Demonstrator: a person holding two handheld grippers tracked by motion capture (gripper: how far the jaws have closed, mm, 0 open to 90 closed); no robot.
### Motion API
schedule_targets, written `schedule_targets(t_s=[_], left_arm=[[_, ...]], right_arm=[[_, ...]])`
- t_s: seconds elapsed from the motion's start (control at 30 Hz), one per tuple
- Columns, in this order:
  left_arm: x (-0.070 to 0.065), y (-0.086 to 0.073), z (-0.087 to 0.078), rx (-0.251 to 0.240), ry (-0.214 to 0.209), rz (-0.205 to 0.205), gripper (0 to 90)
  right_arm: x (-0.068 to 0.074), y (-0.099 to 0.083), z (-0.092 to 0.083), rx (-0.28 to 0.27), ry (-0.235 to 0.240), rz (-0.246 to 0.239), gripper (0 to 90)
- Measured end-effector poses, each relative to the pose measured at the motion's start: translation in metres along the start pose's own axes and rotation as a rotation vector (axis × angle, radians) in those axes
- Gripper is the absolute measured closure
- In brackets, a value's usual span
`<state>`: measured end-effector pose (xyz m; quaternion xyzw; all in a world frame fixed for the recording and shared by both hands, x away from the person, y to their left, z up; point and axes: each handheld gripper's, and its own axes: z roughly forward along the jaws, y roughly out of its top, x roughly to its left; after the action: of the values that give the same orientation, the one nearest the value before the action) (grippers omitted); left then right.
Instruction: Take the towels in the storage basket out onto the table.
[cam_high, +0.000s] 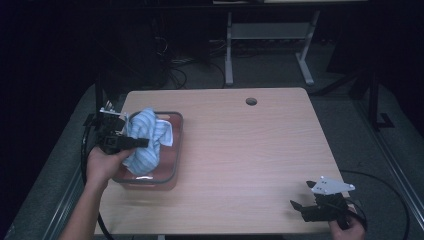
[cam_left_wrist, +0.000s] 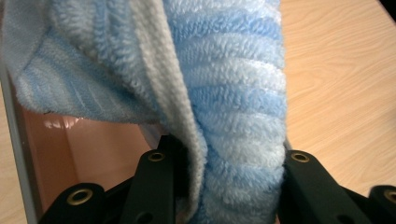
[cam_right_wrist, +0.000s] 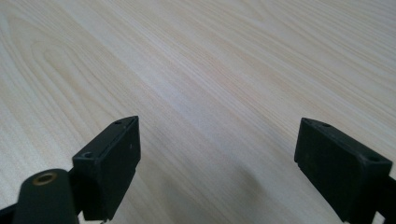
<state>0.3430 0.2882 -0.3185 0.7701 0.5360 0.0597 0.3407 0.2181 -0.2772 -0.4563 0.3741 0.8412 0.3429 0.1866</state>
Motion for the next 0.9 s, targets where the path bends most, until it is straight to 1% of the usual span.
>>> schedule_targets(t_s=[0.03, 0.07, 0.13, 0.33, 0.37, 0.47, 0.53, 0.77, 0.9], left_arm=[[-0.001, 0.001, -0.001, -0.004, -0.011, -0.001, 67.5], [-0.001, 0.002, -0.002, -0.004, -0.015, 0.0, 67.5], [-0.003, 0.004, -0.005, -0.006, -0.007, 0.006, 67.5], [-0.009, 0.01, -0.012, -0.013, -0.013, 0.016, 67.5], [-0.011, 0.012, -0.014, -0.017, -0.019, 0.024, 67.6], [-0.014, 0.014, -0.017, -0.032, -0.023, 0.027, 67.5], [-0.017, 0.017, -0.02, -0.046, -0.033, 0.026, 67.5], [-0.022, 0.022, -0.024, -0.061, -0.054, 0.03, 67.6], [-0.028, 0.026, -0.028, -0.063, -0.06, 0.047, 67.5]], right_arm=[[0.0, 0.0, 0.0, 0.0, -0.001, 0.0, 13.8], [0.0, -0.001, 0.0, -0.005, 0.002, 0.012, 13.8], [-0.001, -0.001, -0.001, -0.002, 0.002, 0.015, 13.8], [-0.002, -0.002, 0.0, -0.004, 0.0, 0.015, 13.8], [-0.002, -0.002, 0.0, -0.003, 0.0, 0.012, 13.8], [-0.002, -0.002, 0.0, -0.001, -0.001, 0.01, 13.8], [-0.002, -0.002, 0.0, 0.0, -0.001, 0.011, 13.8], [-0.002, -0.002, 0.001, 0.002, 0.004, 0.012, 13.8], [-0.003, -0.002, 0.002, 0.003, 0.006, 0.012, 13.8]])
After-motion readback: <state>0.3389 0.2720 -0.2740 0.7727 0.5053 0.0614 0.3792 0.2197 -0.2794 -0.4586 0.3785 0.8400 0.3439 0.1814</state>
